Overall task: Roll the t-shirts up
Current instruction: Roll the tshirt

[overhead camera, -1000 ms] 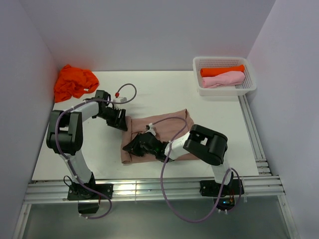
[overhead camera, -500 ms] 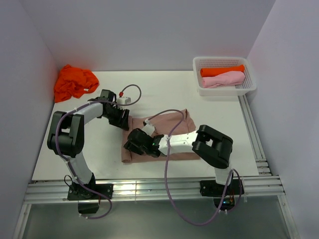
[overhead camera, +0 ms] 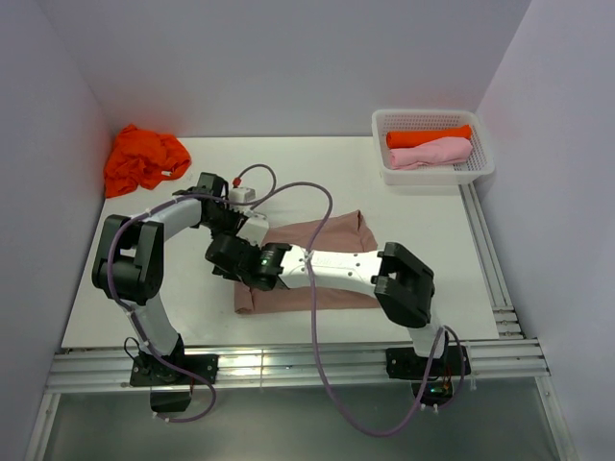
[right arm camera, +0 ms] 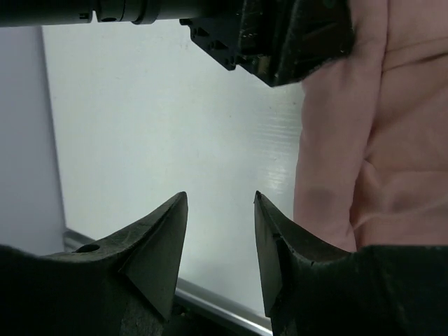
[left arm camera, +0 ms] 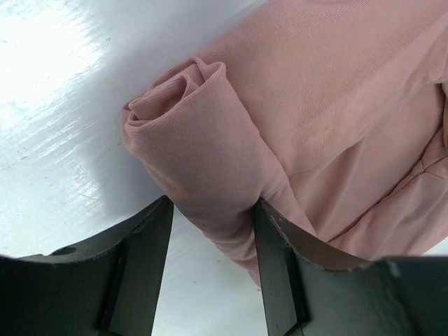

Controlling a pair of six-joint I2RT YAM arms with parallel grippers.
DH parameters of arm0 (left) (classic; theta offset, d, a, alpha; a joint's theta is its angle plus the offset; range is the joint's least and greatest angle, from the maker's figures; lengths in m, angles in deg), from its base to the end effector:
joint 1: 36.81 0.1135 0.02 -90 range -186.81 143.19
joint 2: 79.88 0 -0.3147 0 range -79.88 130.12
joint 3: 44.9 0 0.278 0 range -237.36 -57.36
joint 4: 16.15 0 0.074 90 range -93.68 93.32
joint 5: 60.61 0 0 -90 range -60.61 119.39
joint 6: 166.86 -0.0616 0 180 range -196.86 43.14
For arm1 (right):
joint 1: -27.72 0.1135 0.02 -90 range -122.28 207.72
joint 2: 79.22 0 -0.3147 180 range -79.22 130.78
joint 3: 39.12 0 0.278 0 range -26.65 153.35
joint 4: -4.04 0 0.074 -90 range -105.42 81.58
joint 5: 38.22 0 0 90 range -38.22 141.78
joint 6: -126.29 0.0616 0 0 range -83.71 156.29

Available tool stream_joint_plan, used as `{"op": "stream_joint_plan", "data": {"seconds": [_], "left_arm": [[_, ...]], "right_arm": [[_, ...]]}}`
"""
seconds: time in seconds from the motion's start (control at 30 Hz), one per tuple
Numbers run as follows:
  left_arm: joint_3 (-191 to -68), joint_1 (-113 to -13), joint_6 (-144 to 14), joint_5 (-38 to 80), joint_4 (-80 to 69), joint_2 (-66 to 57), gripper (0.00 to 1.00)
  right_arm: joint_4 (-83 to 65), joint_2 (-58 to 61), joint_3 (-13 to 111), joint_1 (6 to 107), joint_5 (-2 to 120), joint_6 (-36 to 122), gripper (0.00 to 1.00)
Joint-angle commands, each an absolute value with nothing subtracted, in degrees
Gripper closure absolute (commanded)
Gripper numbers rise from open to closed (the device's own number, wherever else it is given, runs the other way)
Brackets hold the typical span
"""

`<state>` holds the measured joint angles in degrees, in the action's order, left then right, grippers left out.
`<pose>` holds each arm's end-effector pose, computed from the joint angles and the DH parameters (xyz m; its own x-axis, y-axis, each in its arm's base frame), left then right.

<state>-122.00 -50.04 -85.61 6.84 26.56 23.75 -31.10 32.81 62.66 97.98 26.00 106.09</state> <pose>0.3735 -0.1121 0.1728 -0.8474 0.3435 -0.4049 0.4782 0.8253 -0.3005 0.1949 0.4639 0.2636 -0.7816 0.3239 -0.5331 -0.0314 0.8331 0.5522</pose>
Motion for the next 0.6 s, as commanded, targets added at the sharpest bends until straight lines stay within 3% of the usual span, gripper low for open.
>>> {"op": "stream_joint_plan", "data": {"seconds": [0.0,0.2,0.57], "left_arm": [[-122.8,-50.8,-86.1,11.1,26.9,23.6,0.45],[-123.5,-51.1,-86.3,11.4,27.5,23.7,0.44],[-124.2,-51.4,-86.9,11.7,27.9,24.1,0.43]], "right_arm": [[-35.1,37.5,67.5,97.8,24.5,102.0,0.5],[-39.9,43.4,72.0,97.2,25.2,102.7,0.5],[-45.7,43.4,72.0,97.9,22.6,104.5,0.49]]}}
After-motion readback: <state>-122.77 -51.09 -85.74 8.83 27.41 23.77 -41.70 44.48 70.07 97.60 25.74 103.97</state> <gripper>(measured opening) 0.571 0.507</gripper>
